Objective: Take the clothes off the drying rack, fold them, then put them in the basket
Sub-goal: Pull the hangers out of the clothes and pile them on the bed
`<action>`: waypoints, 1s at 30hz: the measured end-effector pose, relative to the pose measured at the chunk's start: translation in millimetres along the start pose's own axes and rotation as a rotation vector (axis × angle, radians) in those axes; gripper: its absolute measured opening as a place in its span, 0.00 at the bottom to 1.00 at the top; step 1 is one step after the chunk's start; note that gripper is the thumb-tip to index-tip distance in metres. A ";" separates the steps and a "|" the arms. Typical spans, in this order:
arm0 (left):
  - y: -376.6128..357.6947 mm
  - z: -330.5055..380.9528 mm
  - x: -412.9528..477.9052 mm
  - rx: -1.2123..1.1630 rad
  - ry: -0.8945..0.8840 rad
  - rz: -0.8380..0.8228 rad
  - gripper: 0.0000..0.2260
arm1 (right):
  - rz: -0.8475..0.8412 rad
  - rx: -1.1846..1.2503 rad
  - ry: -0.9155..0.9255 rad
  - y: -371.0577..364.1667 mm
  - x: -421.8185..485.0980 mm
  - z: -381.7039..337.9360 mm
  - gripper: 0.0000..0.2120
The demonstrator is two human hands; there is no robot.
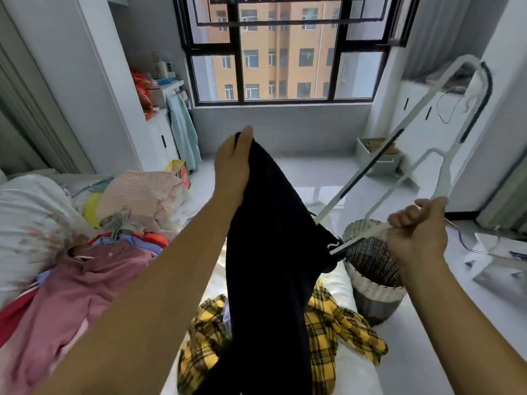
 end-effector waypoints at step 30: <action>135.6 -331.2 162.6 0.819 -0.200 -0.365 0.28 | -0.609 -1.452 -0.014 -50.9 32.4 389.3 0.16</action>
Point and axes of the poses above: each hand's wrist, its own x-axis towards the middle knuckle, its own y-axis out of the back of the hand, z = x × y, the point moved 2 cm from there along x, towards the middle knuckle, and after that the axes turned 11 degrees about z, right-handed, at the moved point
